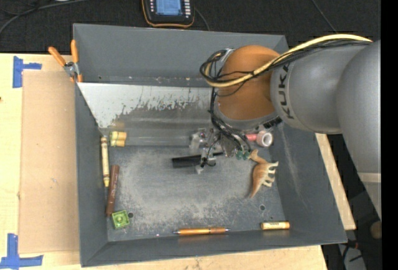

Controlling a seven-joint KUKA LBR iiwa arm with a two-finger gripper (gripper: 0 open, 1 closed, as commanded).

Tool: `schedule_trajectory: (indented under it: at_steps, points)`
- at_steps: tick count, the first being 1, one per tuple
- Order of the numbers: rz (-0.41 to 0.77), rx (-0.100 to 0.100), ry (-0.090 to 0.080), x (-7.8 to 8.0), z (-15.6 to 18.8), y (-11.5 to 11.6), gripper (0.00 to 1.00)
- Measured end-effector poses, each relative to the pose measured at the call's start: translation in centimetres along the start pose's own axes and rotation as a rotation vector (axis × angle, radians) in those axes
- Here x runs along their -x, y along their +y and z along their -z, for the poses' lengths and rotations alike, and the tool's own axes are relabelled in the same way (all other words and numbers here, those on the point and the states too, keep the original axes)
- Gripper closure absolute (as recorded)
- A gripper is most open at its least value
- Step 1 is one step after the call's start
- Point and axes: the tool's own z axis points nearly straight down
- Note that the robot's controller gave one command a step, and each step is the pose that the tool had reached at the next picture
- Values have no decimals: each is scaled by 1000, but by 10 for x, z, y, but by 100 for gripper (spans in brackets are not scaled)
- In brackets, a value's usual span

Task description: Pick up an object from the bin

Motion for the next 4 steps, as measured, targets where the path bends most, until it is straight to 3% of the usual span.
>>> schedule_trajectory:
  at_steps: [3,4]
  points:
    - [-3,1,-2,0,41,1,100]
    - [-4,1,6,-2,59,1,100]
